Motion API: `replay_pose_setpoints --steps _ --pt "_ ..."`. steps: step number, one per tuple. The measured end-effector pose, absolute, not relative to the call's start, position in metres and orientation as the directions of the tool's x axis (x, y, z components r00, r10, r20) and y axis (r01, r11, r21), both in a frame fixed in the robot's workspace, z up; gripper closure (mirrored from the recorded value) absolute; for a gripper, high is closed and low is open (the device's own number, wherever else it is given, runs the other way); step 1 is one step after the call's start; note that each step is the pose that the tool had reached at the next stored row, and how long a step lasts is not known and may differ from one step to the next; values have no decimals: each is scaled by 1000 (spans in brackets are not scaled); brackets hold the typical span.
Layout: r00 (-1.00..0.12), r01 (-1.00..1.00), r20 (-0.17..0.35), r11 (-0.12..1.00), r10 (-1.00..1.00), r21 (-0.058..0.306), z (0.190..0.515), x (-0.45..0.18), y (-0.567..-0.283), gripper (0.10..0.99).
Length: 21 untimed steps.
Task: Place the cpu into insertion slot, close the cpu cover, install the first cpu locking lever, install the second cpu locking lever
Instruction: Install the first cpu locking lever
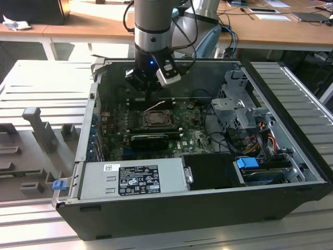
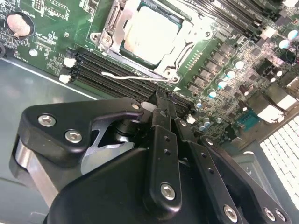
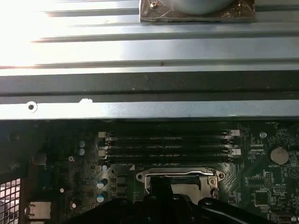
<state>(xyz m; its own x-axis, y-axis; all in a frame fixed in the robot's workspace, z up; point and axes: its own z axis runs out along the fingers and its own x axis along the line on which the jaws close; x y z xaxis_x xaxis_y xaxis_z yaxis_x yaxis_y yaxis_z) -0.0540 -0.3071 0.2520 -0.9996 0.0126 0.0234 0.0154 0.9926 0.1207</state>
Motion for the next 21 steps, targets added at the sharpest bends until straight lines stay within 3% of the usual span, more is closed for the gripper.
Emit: replay_pose_setpoints --steps 6,17,21 --pt "-1000 7 -4 995 7 103 249 -54 -307 980" --pt "-998 -56 -7 993 -56 100 232 -53 -297 980" --pt "-998 -56 -6 995 -56 76 229 -52 -291 980"
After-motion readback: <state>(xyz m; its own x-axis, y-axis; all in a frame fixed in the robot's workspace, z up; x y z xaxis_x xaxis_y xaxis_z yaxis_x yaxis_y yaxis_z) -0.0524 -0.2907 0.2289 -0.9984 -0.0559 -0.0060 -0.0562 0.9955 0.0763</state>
